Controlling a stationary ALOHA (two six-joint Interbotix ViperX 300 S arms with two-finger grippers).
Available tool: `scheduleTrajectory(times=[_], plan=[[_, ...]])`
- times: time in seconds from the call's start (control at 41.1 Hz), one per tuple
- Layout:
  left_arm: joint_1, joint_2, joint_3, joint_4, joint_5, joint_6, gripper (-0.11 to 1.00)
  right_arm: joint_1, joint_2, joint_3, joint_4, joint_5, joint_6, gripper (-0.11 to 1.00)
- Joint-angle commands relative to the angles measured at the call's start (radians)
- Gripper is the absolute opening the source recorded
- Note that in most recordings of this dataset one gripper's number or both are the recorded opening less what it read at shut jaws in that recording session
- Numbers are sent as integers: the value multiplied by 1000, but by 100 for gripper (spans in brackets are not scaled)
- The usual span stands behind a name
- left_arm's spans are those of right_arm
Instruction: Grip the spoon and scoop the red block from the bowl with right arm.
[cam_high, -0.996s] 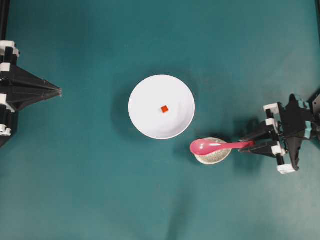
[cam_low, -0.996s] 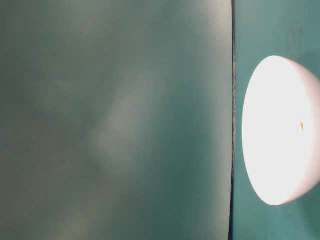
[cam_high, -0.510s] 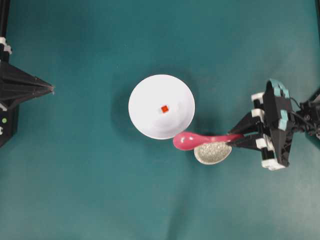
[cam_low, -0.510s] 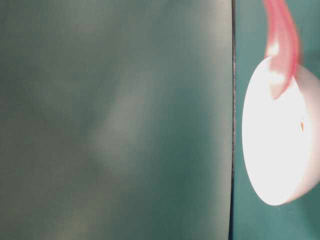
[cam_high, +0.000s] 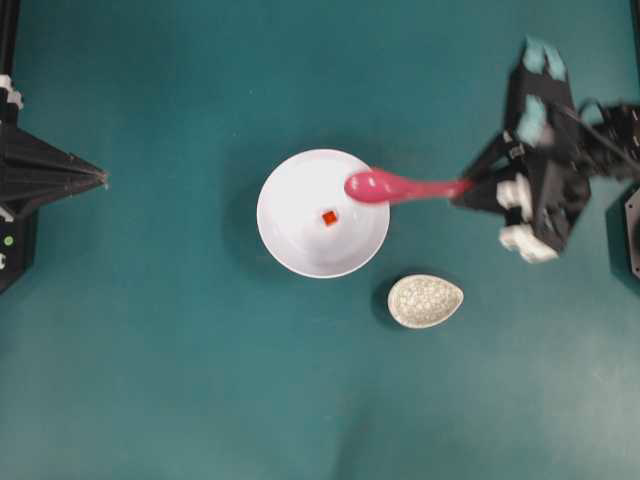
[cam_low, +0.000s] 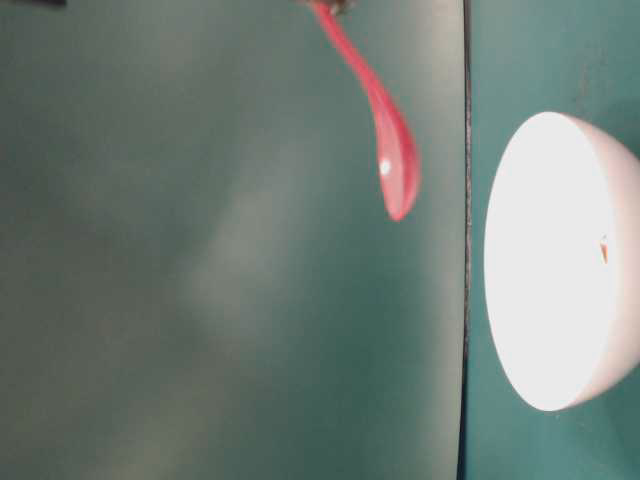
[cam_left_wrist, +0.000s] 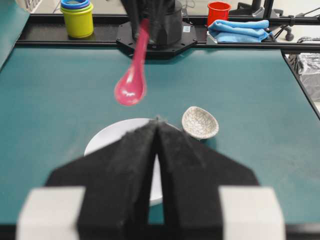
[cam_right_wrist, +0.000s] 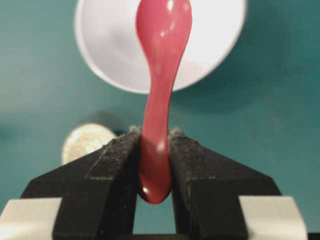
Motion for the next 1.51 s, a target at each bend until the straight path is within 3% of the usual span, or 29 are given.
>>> scheduleTrajectory(times=[0.0,0.194,0.437,1.482], plan=[[2,8,-29,3,0,0,0,-21,41,-107,0,109,3,23],[0,6,-31,2,11,-2,0,-28,186,-273,0,339,9,22],[0,5,-29,3,20,-2,0,-28,321,-413,3,477,8,22],[0,3,-29,3,26,18,0,8,512,-483,17,408,2,22]])
